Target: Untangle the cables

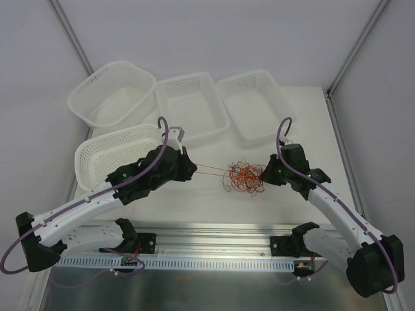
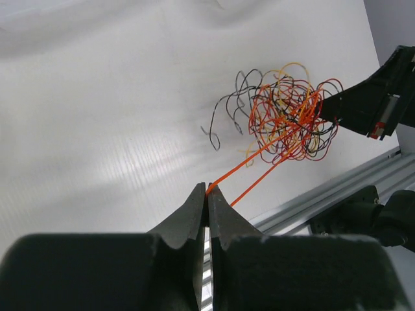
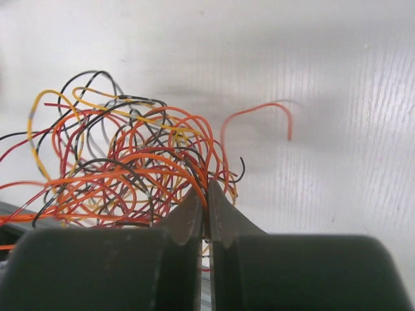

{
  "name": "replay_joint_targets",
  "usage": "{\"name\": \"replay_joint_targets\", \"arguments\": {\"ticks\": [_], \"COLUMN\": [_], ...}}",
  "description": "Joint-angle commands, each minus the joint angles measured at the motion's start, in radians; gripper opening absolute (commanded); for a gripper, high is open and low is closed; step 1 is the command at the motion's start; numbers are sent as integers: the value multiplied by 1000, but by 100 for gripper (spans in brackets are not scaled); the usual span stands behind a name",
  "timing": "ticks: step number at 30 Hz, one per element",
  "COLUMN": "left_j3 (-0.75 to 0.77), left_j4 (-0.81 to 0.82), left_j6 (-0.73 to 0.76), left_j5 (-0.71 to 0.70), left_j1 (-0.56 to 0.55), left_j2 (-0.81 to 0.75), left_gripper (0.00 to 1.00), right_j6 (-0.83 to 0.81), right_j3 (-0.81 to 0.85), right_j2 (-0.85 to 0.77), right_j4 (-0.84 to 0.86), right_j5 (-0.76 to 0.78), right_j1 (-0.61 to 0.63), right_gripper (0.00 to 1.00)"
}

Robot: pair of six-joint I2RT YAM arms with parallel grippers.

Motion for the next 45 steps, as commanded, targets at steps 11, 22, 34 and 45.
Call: {"name": "replay_joint_targets", "arguments": {"ticks": [11,22,34,45], "left_j3": [252,139,206,404], "left_j4": [-378,-139,-139,-275], "left_j6": [99,19,57,145], "left_j5": [-108,125,101,-57], "left_j1": [107,44,44,45], "left_j2": [-93,85,40,-34], "left_gripper": [0,0,0,0], "right_j6": [-138,-170,-9,-3], "right_j3": [124,157,180,28], "right_j2": [-104,-196,-134,115], "right_j4": [-351,-341,-300,-153], "right_j5": [214,21,146,248], "right_j1": [-233,-161,170,53], "right_gripper": [11,72,86,83]}}
